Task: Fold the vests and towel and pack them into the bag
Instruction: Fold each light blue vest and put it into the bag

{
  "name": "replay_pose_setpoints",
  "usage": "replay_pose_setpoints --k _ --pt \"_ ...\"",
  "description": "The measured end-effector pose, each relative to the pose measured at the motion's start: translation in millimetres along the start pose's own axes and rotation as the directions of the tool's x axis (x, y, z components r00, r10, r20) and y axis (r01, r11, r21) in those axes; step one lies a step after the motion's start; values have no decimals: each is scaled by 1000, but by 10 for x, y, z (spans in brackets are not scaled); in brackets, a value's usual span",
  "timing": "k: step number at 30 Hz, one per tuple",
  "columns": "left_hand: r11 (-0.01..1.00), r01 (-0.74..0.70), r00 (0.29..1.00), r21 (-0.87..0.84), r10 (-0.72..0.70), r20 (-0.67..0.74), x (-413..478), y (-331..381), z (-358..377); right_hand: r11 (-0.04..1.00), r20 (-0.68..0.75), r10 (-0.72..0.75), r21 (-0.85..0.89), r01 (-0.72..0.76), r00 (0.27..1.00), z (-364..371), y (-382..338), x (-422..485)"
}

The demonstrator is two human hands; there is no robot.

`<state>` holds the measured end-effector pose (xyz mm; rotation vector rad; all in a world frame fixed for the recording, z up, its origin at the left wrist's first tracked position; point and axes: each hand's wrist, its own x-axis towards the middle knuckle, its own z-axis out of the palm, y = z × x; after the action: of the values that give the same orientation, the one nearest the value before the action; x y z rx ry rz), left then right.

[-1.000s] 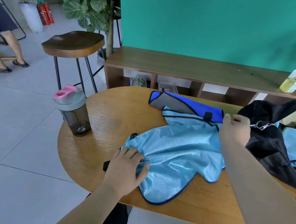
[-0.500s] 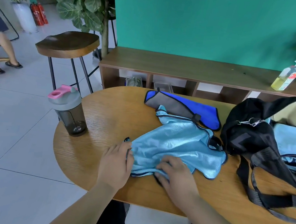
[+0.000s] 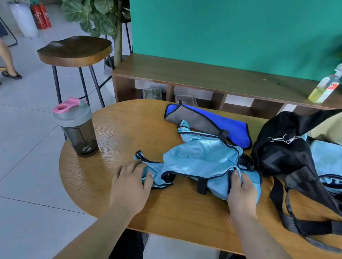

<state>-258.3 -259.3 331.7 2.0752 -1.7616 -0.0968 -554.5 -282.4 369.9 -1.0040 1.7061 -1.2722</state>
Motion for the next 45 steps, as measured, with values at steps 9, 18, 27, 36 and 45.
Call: replay_pose_setpoints --k 9,18,27,36,45 --pt "955 287 951 -66 -293 -101 71 -11 10 835 -81 301 504 -221 950 -142 -116 67" --pt "949 -297 955 100 296 29 -77 90 48 993 176 -102 69 91 979 -83 23 -145" --pt "836 -433 891 -337 453 -19 -155 639 -334 996 525 90 -38 -82 846 -57 -149 -451" --pt "791 -468 820 -393 555 140 -96 982 -232 998 612 44 -64 -6 789 -106 -124 -490" --pt "823 -92 968 -560 207 145 30 599 -263 764 500 -249 -424 485 830 -430 91 -267"
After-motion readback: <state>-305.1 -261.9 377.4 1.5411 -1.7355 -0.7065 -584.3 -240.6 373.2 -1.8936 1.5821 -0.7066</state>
